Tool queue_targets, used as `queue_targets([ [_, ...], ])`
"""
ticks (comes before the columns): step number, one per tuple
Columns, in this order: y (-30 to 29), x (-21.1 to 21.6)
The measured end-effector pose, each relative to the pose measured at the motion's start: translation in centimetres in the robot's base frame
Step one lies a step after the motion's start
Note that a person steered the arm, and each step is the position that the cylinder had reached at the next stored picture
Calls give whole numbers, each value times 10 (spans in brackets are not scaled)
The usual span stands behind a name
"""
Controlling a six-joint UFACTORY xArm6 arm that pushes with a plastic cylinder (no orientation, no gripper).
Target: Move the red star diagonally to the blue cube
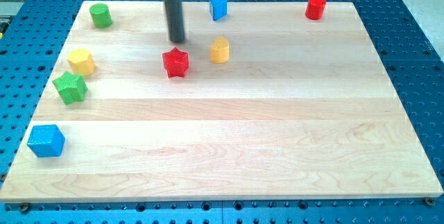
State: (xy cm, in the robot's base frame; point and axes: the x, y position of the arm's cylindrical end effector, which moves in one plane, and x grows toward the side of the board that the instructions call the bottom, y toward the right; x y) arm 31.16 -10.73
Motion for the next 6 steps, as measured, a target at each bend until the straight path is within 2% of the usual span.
queue_targets([
  [2,-10,35],
  [4,38,134],
  [5,28,137],
  [6,-40,155],
])
